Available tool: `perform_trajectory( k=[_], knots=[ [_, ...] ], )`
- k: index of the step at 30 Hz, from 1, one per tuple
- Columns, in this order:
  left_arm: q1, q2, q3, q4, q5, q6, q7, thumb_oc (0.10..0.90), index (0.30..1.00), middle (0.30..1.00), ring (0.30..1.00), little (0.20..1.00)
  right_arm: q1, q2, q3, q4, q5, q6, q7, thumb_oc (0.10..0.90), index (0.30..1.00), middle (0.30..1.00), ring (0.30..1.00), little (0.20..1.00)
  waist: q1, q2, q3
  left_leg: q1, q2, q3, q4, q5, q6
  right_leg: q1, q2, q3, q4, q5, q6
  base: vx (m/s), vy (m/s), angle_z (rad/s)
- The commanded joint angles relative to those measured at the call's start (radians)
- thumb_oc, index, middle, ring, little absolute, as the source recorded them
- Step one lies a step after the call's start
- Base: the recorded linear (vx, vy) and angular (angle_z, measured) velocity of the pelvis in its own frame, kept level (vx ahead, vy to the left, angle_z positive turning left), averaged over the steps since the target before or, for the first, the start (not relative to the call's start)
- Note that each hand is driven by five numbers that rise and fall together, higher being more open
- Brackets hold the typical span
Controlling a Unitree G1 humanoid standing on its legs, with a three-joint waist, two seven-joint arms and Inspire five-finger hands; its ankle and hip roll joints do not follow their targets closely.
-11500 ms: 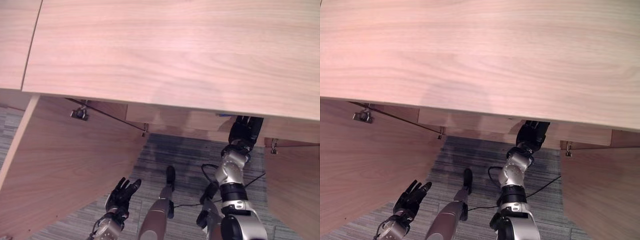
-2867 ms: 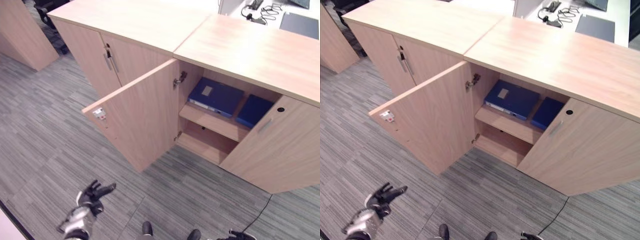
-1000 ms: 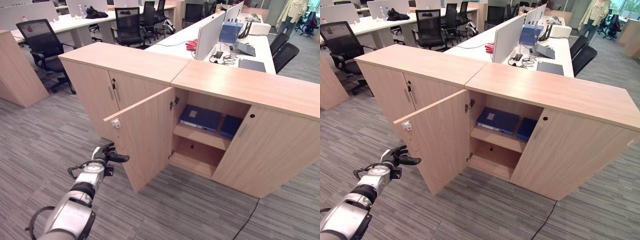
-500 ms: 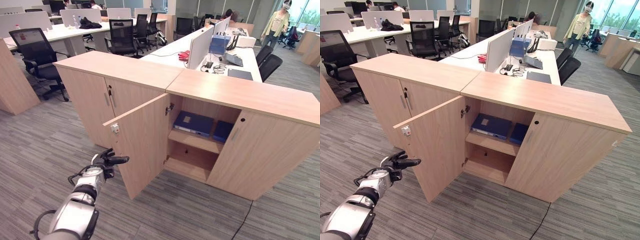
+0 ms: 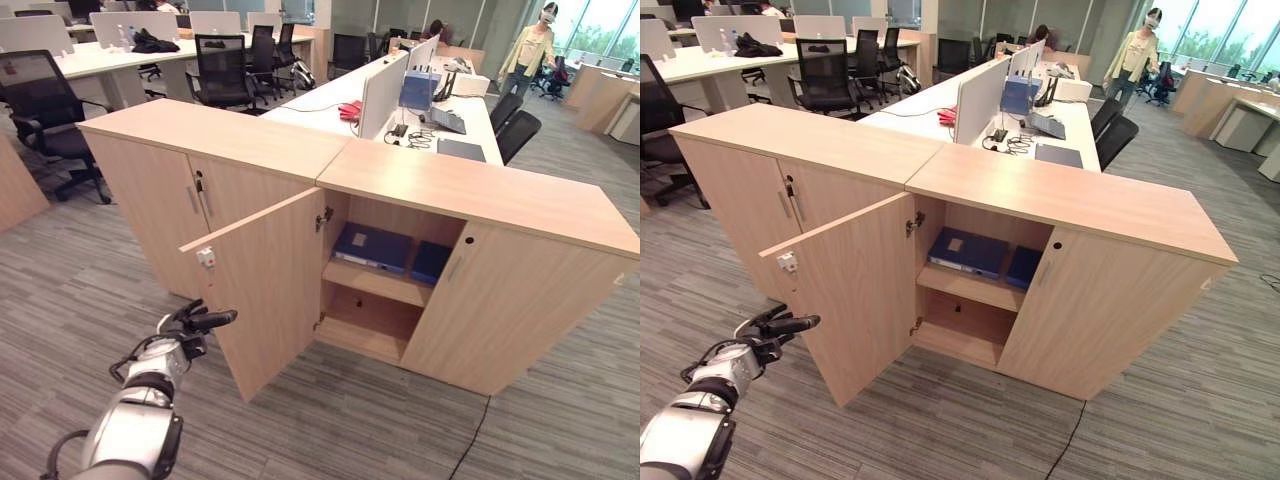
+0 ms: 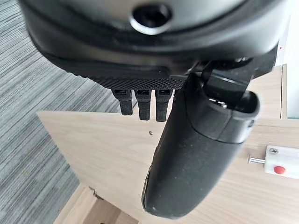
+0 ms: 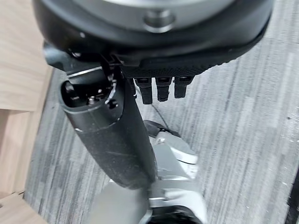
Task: Put the empty folder in the office cabinet
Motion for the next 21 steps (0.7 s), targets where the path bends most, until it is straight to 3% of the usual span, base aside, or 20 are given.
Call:
perform_trajectory(
  k=[1, 9, 14, 15, 21],
  knots=[
    [-0.263, -0.031, 0.051, 0.035, -0.015, -0.112, -0.055, 0.8, 0.9, 0.9, 0.9, 0.9, -0.067, -0.051, 0.037, 0.041, -0.002, -0.004, 0.012, 0.8, 0.9, 0.9, 0.9, 0.9, -0.026, 0.059, 0.024, 0.068, 0.053, -0.049, -0.002, -0.092, -0.037, 0.048, 0.045, -0.018, -0.033, -0.062, 0.066, 0.01, 0.026, -0.03],
    [-0.347, -0.029, -0.002, -0.005, -0.015, -0.129, -0.044, 0.8, 0.9, 0.9, 0.9, 0.9, -0.065, -0.051, 0.063, 0.02, -0.003, -0.008, 0.013, 0.8, 0.9, 0.9, 0.9, 0.9, -0.043, 0.052, 0.019, 0.068, 0.047, -0.036, -0.002, -0.096, -0.033, 0.041, 0.043, -0.004, -0.033, -0.052, 0.073, 0.0, 0.004, 0.0],
    [-0.411, -0.122, -0.1, -0.117, 0.007, -0.151, -0.04, 0.8, 0.9, 0.9, 0.9, 0.9, -0.049, -0.044, 0.074, 0.022, -0.012, -0.02, -0.004, 0.8, 0.9, 0.9, 0.9, 0.9, -0.06, 0.05, 0.021, 0.069, 0.042, -0.032, -0.002, -0.097, -0.03, 0.04, 0.041, -0.001, -0.033, -0.048, 0.076, -0.01, 0.006, 0.06],
    [-0.421, -0.166, -0.146, -0.211, 0.012, -0.161, -0.042, 0.8, 0.9, 0.9, 0.9, 0.9, -0.047, -0.042, 0.075, 0.02, -0.013, -0.022, -0.01, 0.8, 0.9, 0.9, 0.9, 0.9, -0.066, 0.05, 0.022, 0.069, 0.041, -0.032, -0.002, -0.097, -0.029, 0.04, 0.04, -0.003, -0.033, -0.046, 0.076, 0.0, 0.002, 0.05],
    [-0.376, -0.251, -0.198, -0.428, -0.019, -0.172, -0.042, 0.8, 0.9, 0.9, 0.9, 0.9, -0.04, -0.029, 0.075, 0.014, -0.013, -0.027, -0.02, 0.8, 0.9, 0.9, 0.9, 0.9, -0.065, 0.049, 0.029, 0.068, 0.04, -0.039, -0.002, -0.097, -0.027, 0.043, 0.038, -0.006, -0.033, -0.046, 0.075, -0.01, -0.002, 0.13]
  ],
)
